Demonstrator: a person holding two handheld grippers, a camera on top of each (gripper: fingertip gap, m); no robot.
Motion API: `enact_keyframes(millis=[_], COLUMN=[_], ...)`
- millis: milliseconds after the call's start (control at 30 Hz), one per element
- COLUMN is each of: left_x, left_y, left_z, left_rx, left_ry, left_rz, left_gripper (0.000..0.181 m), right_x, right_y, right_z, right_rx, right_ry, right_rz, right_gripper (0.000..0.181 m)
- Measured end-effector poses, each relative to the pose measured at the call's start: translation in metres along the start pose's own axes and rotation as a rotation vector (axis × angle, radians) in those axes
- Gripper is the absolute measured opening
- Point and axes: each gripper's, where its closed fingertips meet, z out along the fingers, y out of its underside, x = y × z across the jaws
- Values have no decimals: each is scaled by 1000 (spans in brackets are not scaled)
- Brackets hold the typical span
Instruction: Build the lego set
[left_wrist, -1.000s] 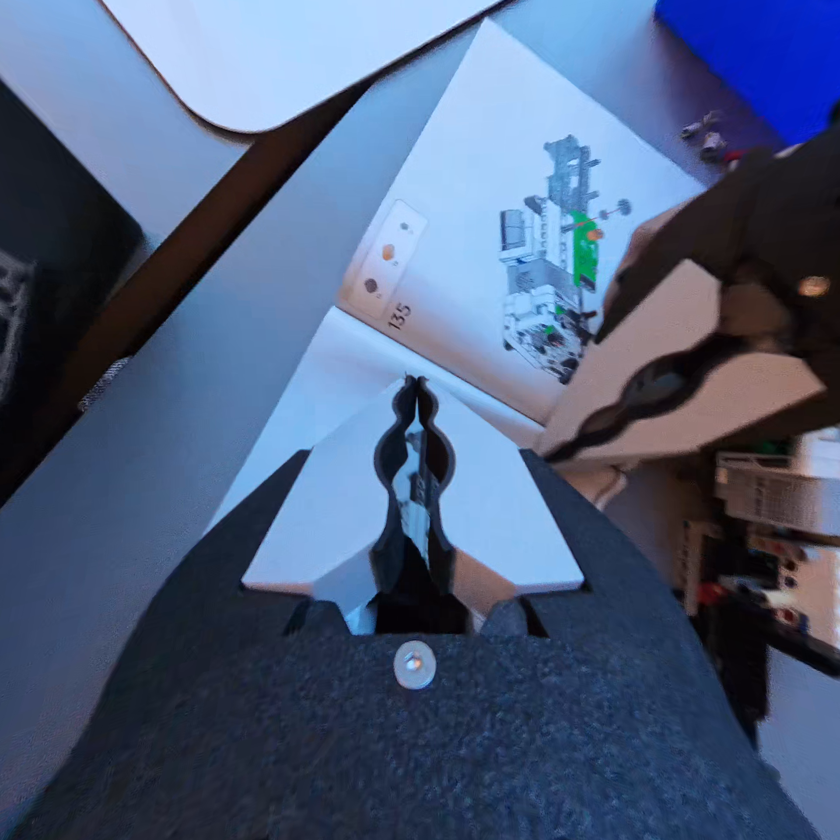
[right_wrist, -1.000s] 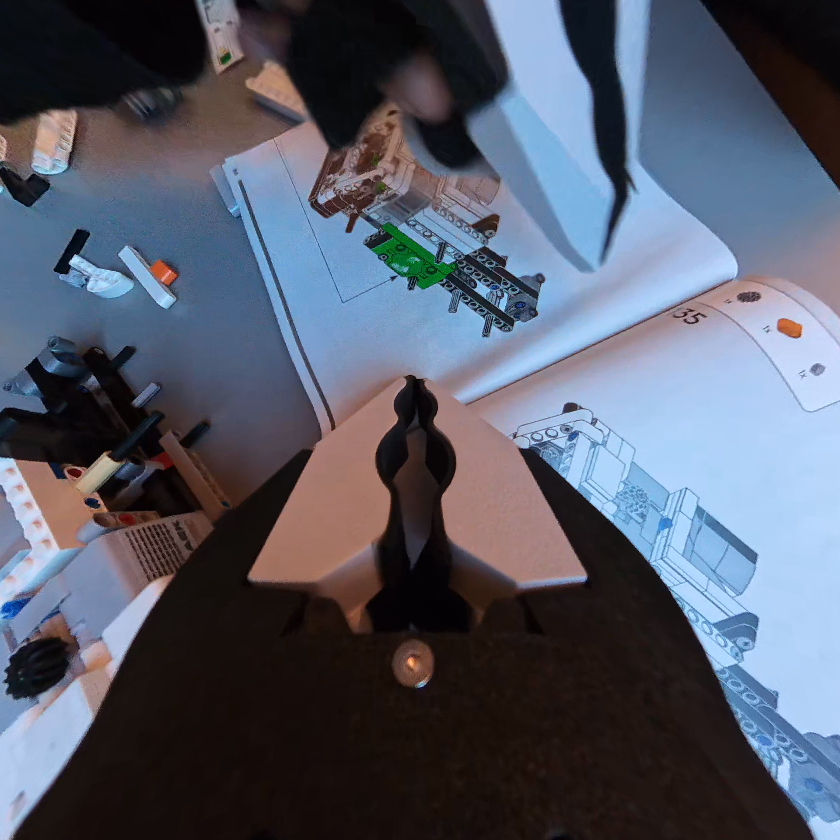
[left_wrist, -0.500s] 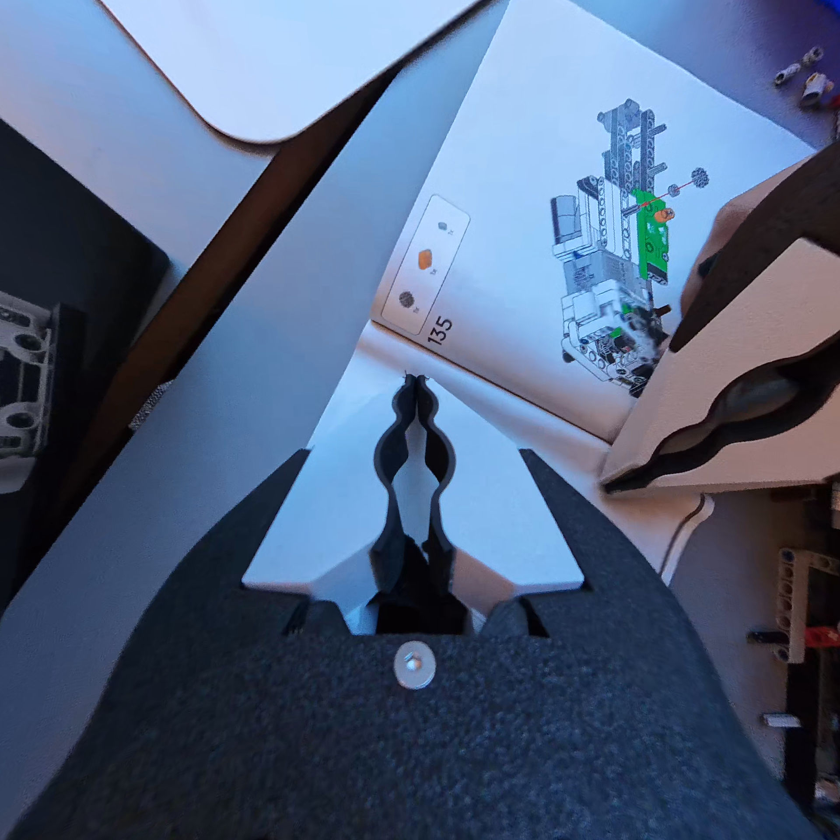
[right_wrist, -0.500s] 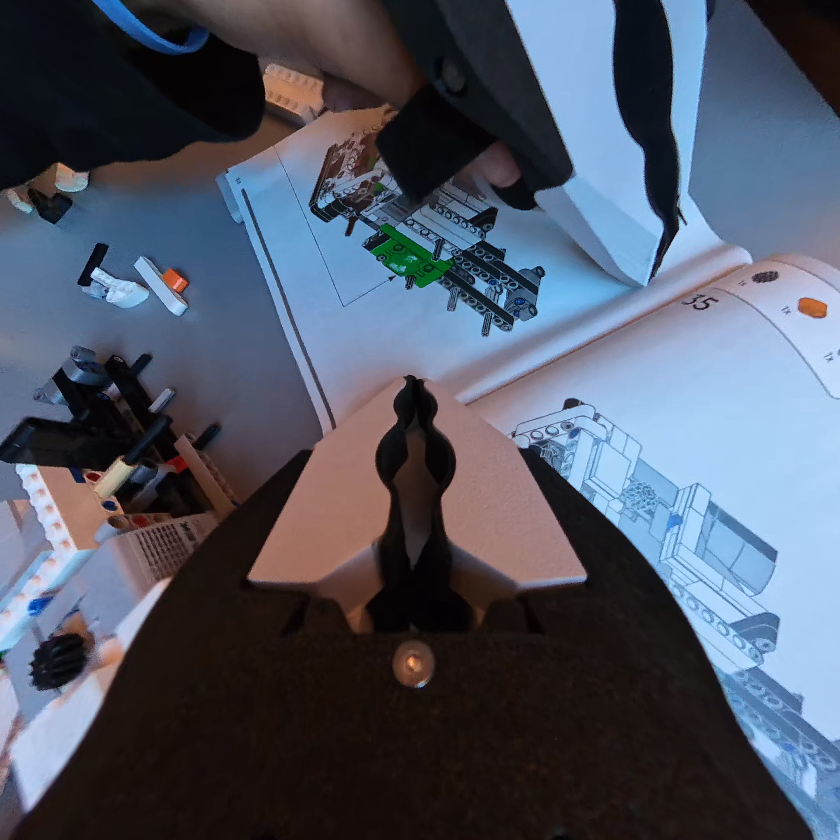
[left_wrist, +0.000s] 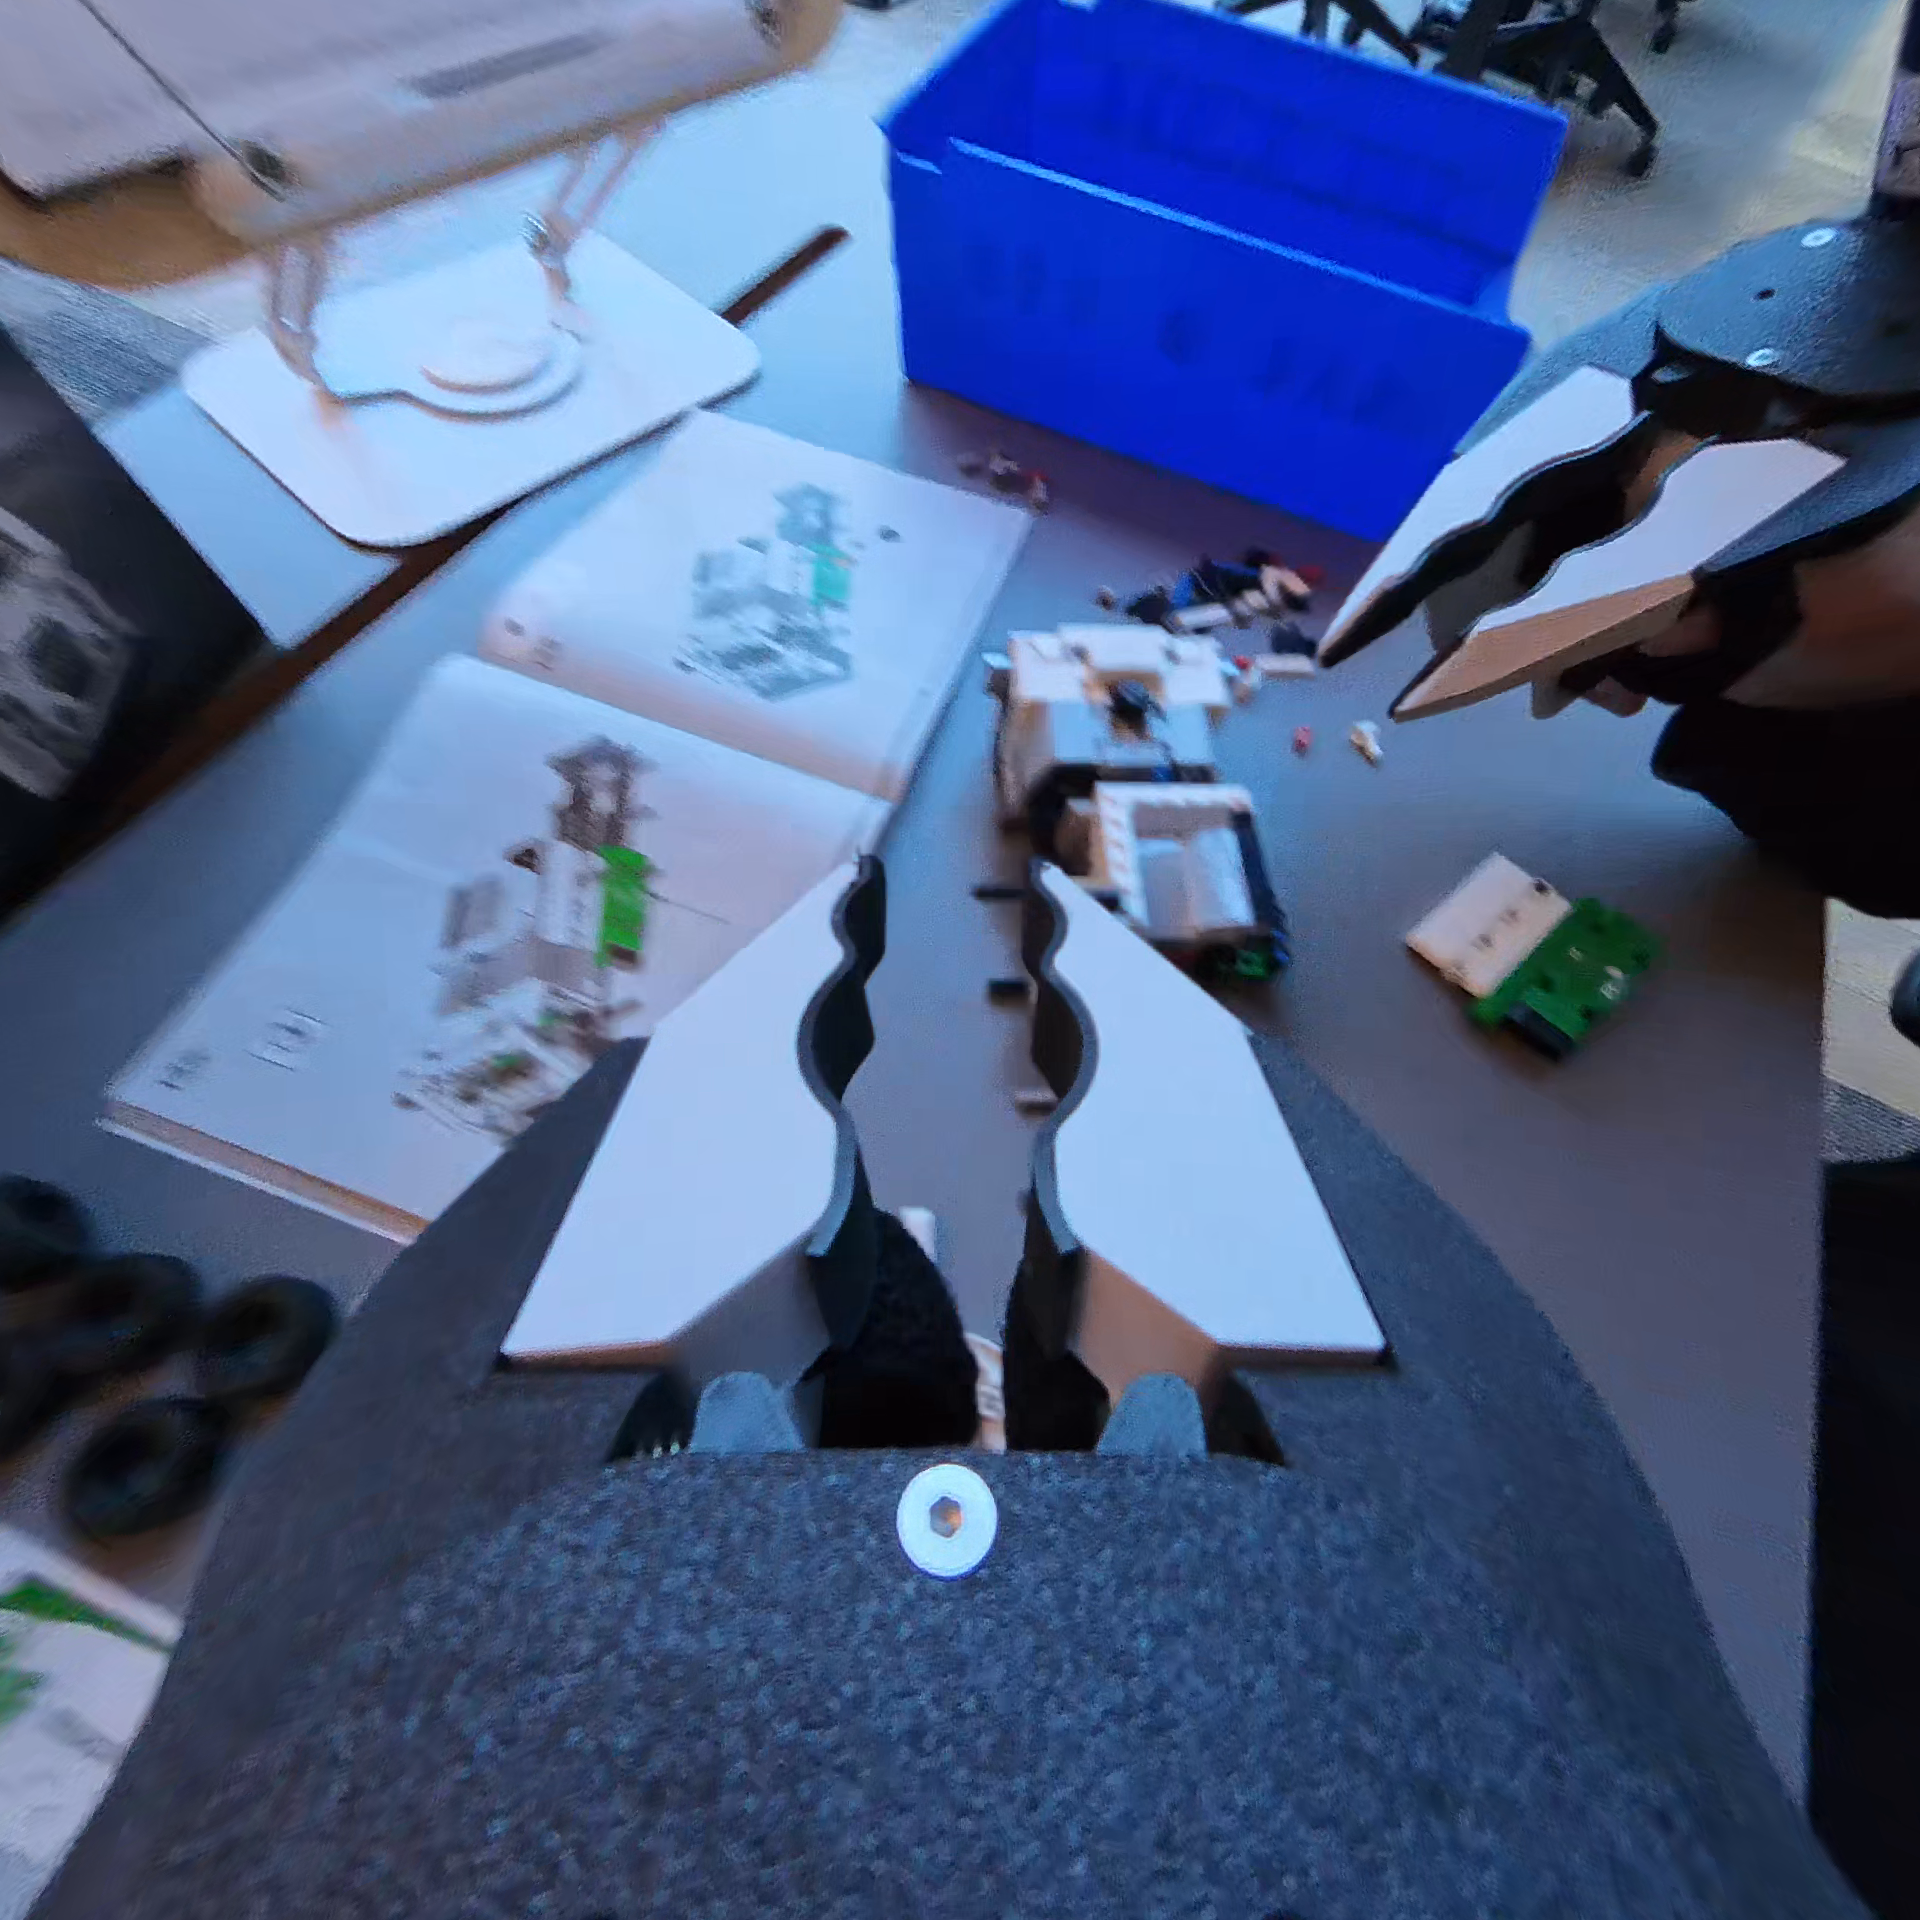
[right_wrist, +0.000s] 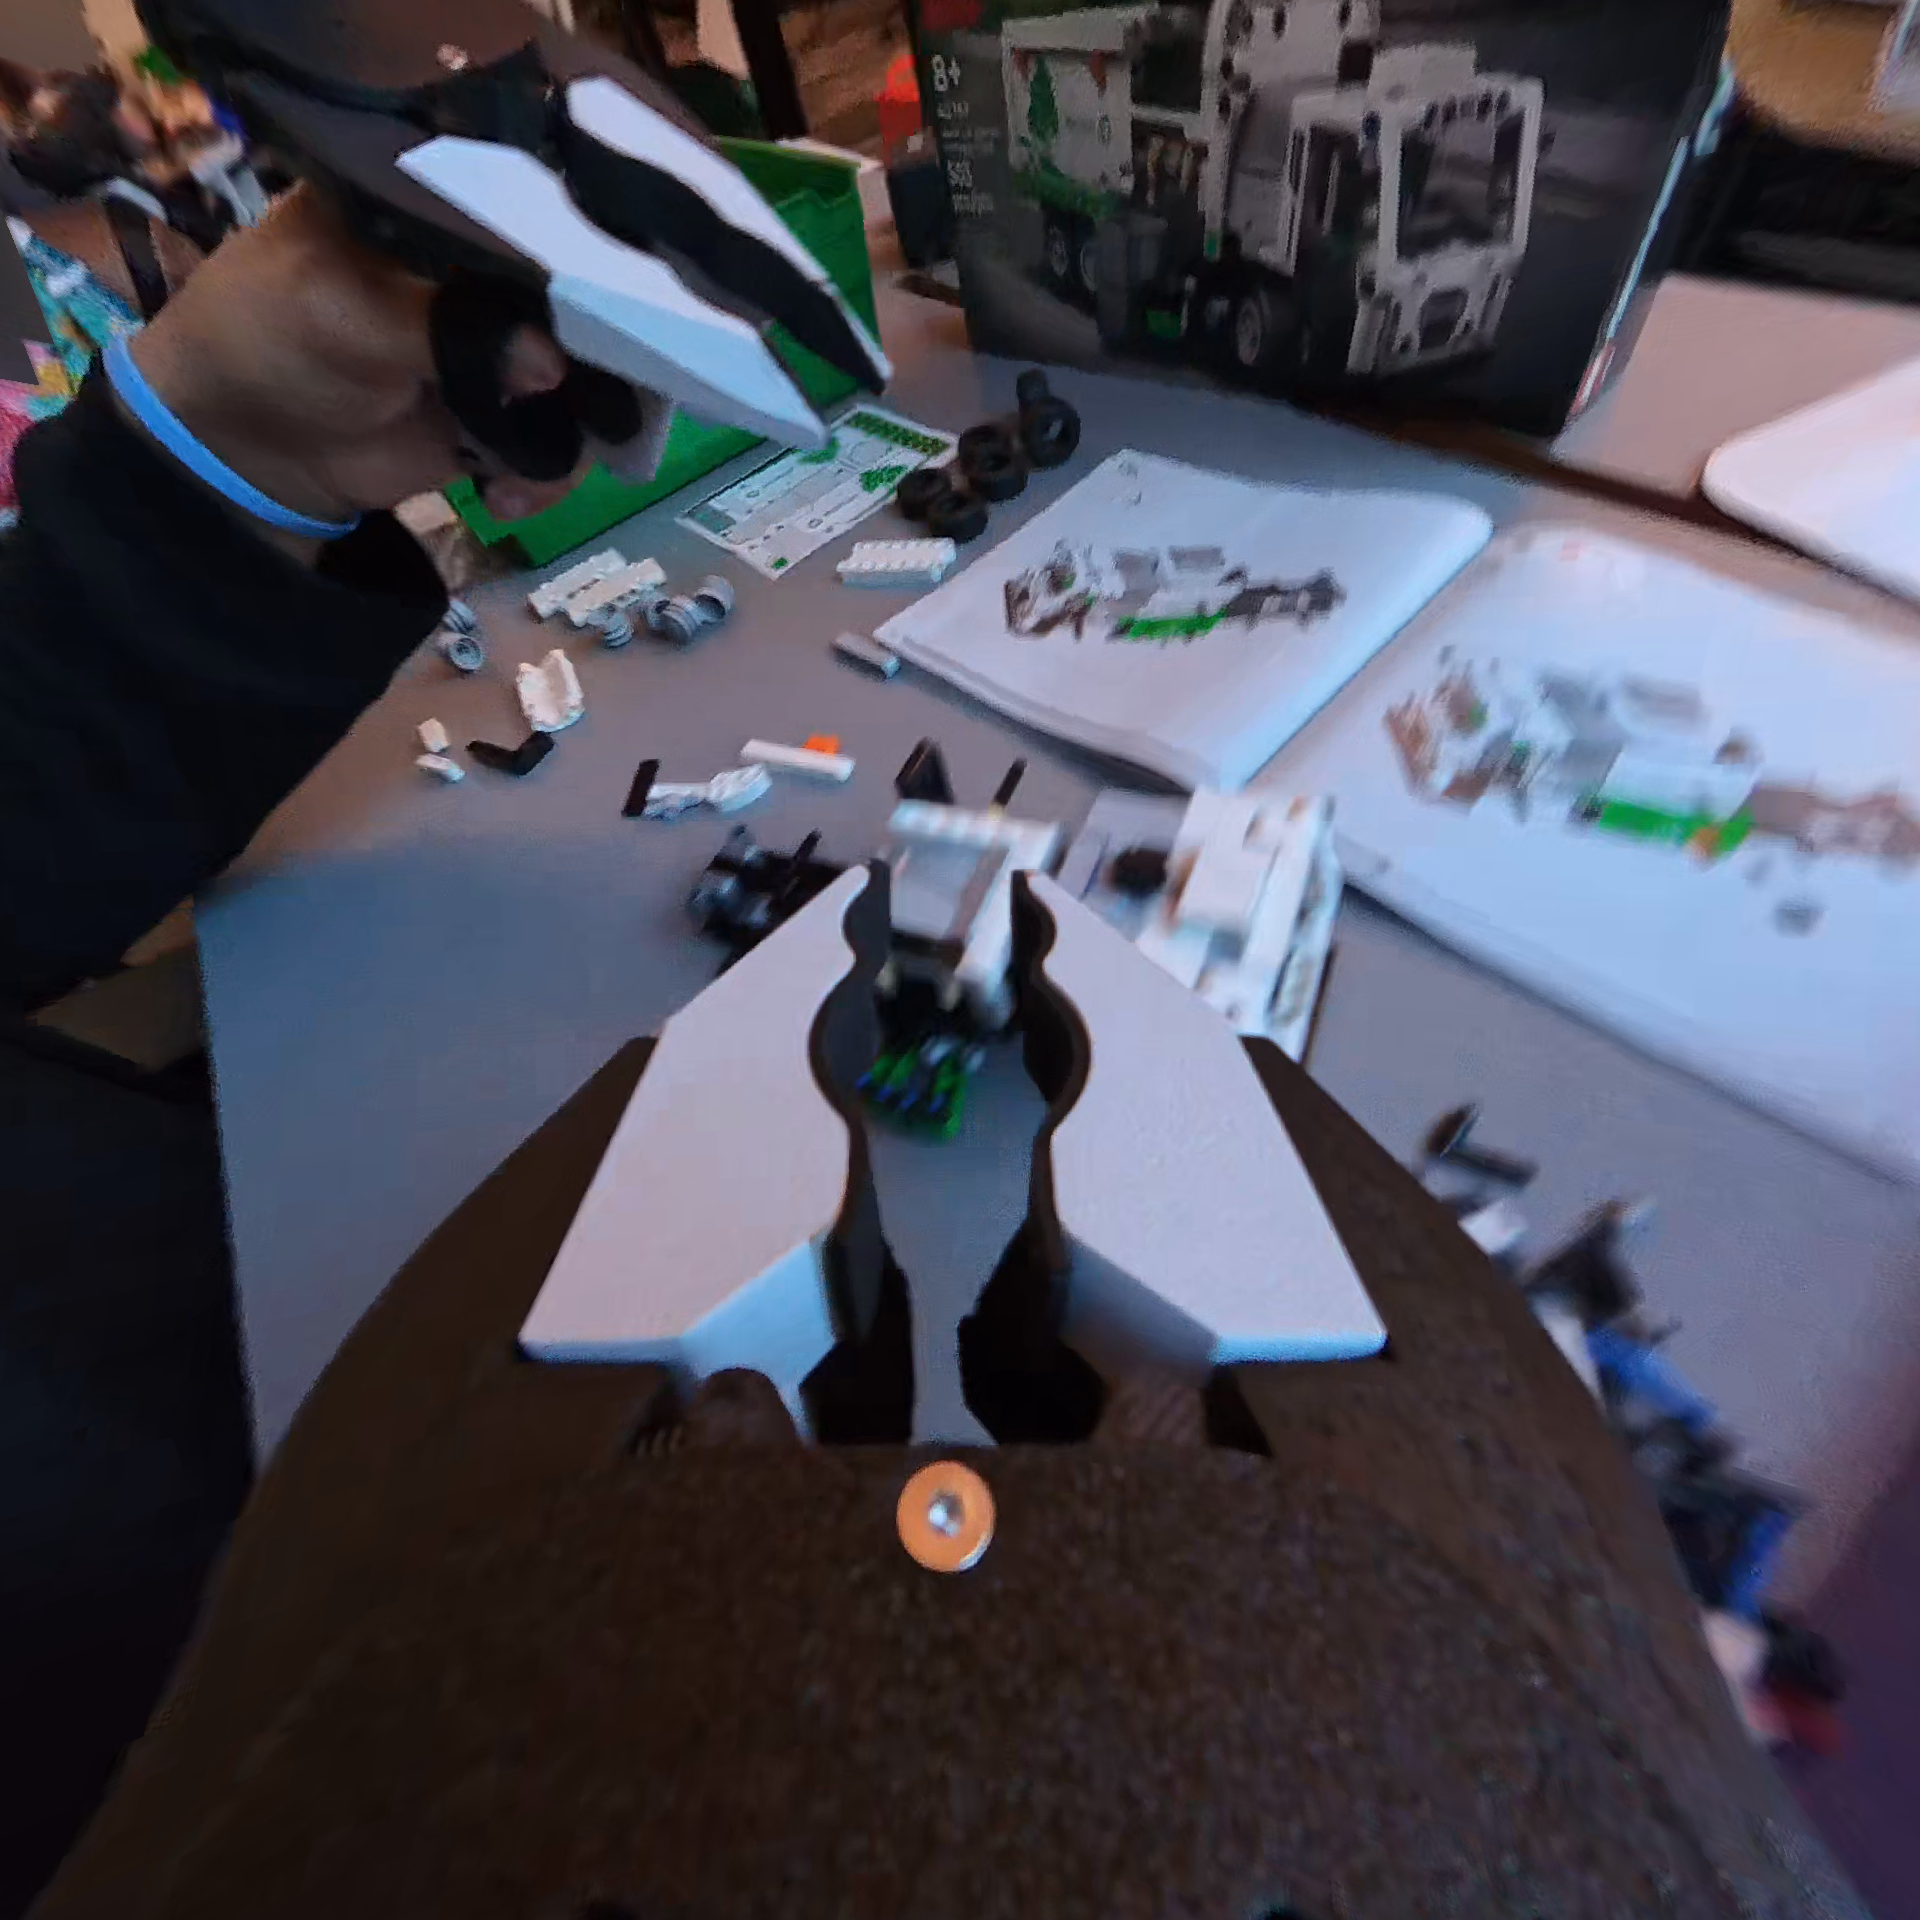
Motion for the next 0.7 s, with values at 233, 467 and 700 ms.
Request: enact_keyframes(millis=[233, 467, 700], left_x=[68, 70, 50], left_y=[74, 97, 117], left_z=[17, 21, 22], left_rx=[-87, -66, -94], left_ry=[47, -15, -89], left_rz=[-54, -110, -133], left_gripper=[29, 35, 57], right_x=[-39, -30, -26], right_y=[80, 88, 80], right_z=[-22, -31, -9], right_rx=[-45, -68, 6], right_ry=[71, 178, 229], right_rz=[172, 53, -62], right_gripper=[27, 35, 66])
